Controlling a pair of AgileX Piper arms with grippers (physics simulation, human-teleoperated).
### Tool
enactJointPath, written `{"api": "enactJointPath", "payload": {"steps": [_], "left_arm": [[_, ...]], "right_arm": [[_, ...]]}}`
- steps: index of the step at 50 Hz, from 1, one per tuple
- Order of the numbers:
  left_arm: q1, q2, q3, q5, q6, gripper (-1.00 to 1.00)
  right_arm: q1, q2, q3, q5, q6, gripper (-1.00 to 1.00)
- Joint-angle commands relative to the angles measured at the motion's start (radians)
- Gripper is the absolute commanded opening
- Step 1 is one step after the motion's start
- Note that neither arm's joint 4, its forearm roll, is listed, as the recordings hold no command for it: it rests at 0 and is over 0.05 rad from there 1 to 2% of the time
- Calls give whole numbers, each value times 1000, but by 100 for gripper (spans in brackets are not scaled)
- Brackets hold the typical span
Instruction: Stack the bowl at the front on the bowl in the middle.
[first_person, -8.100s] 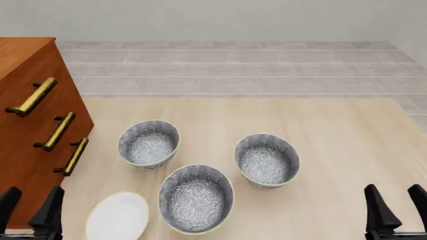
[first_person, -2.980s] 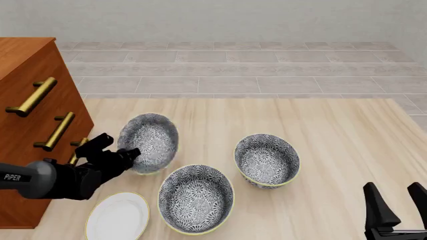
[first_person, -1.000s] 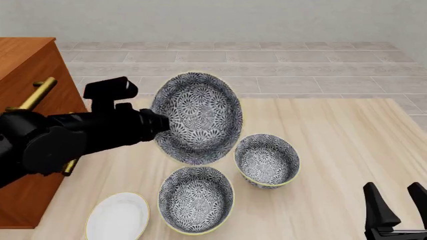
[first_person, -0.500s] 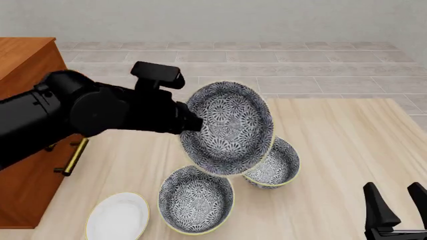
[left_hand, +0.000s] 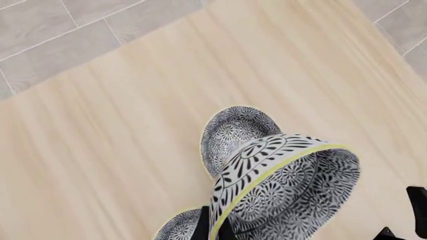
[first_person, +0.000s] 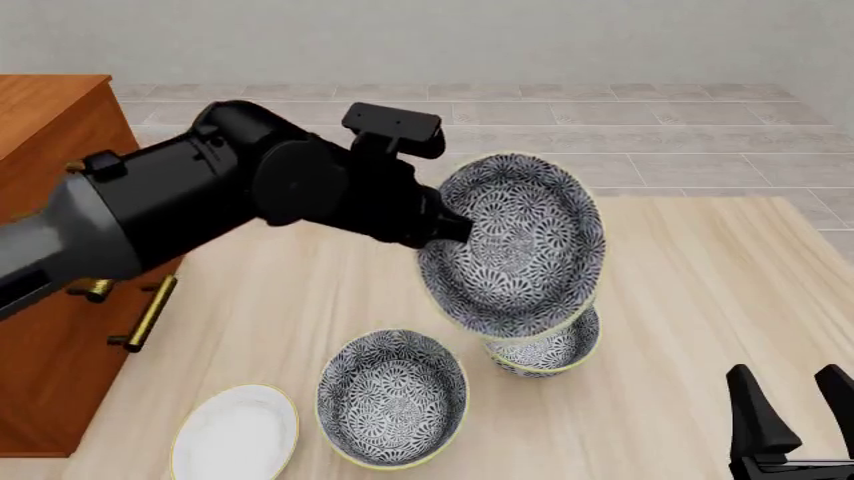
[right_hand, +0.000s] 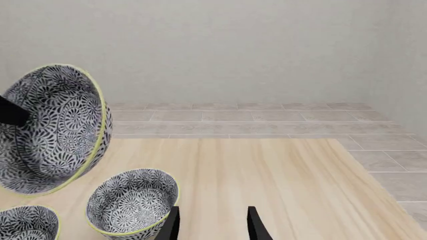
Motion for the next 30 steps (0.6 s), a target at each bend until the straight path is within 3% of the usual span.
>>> {"api": "enactJointPath", "payload": {"steps": [1,30], "left_arm": [[-24,86,-74,-12,-32,-100],[-66,188,-80,-82,-57,-100]], "right_arm": [[0,0,0,0,0,100],[0,0,0,0,0,100]]}}
